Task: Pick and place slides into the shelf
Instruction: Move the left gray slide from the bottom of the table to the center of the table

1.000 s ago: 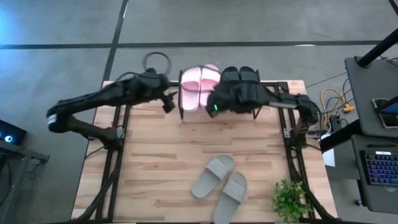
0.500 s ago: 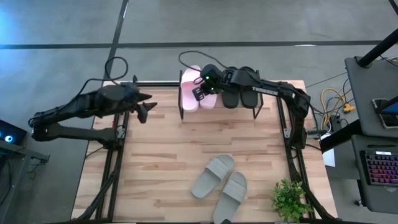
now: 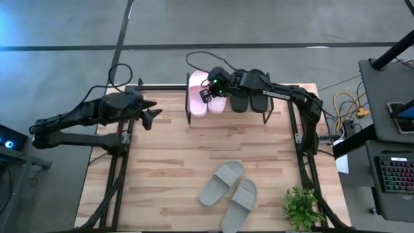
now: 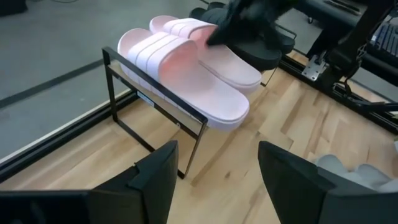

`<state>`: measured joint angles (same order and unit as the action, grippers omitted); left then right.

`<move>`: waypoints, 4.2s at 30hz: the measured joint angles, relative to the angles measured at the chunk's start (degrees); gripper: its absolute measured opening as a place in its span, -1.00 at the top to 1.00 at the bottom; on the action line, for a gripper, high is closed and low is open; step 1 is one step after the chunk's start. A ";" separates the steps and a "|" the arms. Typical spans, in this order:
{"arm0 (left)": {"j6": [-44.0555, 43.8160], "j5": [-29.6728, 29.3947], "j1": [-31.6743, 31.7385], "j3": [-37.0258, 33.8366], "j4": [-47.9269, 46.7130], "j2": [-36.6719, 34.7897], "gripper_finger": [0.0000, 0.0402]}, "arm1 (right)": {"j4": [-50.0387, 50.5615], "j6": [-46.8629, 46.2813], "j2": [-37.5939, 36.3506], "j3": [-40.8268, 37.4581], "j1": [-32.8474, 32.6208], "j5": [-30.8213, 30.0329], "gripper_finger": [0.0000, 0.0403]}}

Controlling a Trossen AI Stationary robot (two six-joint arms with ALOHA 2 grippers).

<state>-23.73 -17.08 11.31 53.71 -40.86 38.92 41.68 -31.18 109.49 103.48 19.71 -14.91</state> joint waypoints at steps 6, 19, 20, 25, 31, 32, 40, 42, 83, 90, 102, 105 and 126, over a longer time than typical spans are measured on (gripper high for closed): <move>0.07 1.19 0.00 0.00 1.69 1.40 -0.03 | 7.89 1.16 -0.61 5.98 -1.31 1.79 0.94; 11.03 2.54 -0.07 -0.72 0.79 7.39 -0.04 | 45.61 -7.44 -2.20 9.95 -30.22 1.72 0.89; 12.49 2.54 -0.07 -0.72 0.80 8.14 -0.04 | 45.85 -10.69 -2.18 9.86 -33.02 1.97 0.85; 17.37 3.00 -0.09 -0.72 0.45 12.02 -0.04 | 42.98 -23.43 -0.01 9.77 -45.23 -0.78 0.48; 23.19 3.64 -1.61 -0.72 -6.64 14.89 -0.04 | 44.01 -36.06 6.65 9.59 -54.21 -8.22 0.06; 23.87 3.62 -2.11 -0.72 -7.52 14.94 -0.04 | 43.87 -37.95 8.10 9.53 -55.02 -9.07 0.02; 23.68 3.60 -5.79 -0.87 -9.26 10.98 -0.03 | 42.07 -43.80 20.18 11.04 -56.46 -9.94 -0.14; 22.48 3.61 -5.95 -0.94 -9.72 9.55 -0.03 | 42.37 -44.32 22.46 12.55 -56.20 -11.36 -0.14; 11.98 1.62 -6.08 -8.37 -12.09 1.37 -0.03 | 44.37 -17.81 25.32 0.94 -30.46 -40.18 0.72; 11.86 1.60 -6.08 -8.37 -12.04 1.57 -0.03 | 41.06 -13.07 25.29 -2.23 -27.21 -40.33 0.40; 11.87 1.62 -6.08 -8.37 -11.99 3.43 -0.03 | 39.06 -8.60 24.77 2.05 -30.63 -36.93 0.11; 11.87 1.62 -6.08 -8.37 -11.85 3.95 -0.03 | 38.87 -8.60 24.77 3.58 -32.01 -34.15 0.09; 10.49 1.65 -6.12 -8.37 -8.89 4.23 -0.03 | 39.81 -7.28 22.34 6.74 -31.66 -7.75 0.08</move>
<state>-13.23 -15.43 5.19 45.34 -49.75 43.16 81.49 -38.46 131.82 110.22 -11.95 -22.66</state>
